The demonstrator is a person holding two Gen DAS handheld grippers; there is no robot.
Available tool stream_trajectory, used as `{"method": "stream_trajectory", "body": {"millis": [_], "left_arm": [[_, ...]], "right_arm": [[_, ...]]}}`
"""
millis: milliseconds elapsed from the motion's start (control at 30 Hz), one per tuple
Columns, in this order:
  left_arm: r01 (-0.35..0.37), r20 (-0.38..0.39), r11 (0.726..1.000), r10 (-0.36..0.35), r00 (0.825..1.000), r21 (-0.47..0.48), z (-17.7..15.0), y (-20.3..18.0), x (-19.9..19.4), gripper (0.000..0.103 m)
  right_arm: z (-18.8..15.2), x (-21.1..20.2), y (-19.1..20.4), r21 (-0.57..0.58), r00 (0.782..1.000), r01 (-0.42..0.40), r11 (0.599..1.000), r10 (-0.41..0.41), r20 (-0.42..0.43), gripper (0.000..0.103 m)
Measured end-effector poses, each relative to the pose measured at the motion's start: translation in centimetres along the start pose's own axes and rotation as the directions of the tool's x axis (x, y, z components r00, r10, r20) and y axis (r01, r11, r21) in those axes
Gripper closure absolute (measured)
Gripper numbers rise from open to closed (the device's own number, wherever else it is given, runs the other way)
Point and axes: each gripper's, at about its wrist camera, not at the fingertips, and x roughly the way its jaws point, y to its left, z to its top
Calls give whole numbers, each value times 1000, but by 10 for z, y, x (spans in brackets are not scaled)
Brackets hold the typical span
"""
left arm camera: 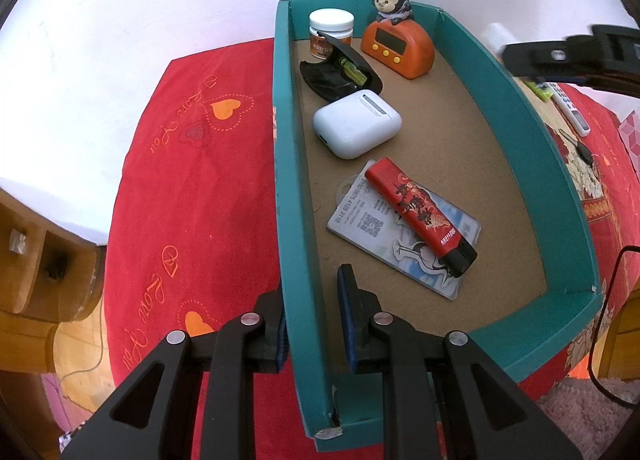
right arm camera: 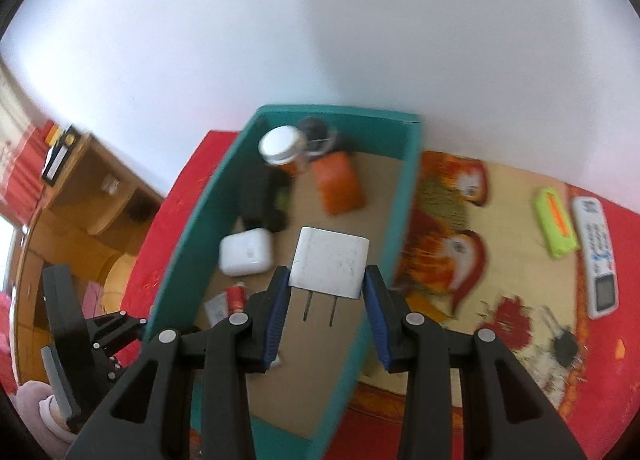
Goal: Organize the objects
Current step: 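Carry the white charger into the teal box beside the earbud case, open right tool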
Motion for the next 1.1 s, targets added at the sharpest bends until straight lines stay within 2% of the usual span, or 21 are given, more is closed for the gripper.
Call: {"method": "stream_trajectory", "body": {"millis": [167,400,700,933,1100], "left_arm": [[-7,-1,1000,7,1000,2,-1,0,0,83],[-5,4,1000,5,1000,-6,-1,-2,-1,83],[0,8,1000,0,1000,-5,-3,0,-2,83],[-1,9,1000,1,1000,-5,-3,0,-2,83],[-1,8,1000,1,1000,-6,-3,0,-2,83]], "right_arm": [[3,24,24,-58,999,6,998,-8,-37,66],[7,56,31,-99,995,55,994,-63,-80,66],[8,80,32,-115,988,84,990,-97,-120,66],[9,89,42,-166,983,125,978,-144,-110,66],[6,102,51,-187,979,126,974,-152,-134,66]]}}
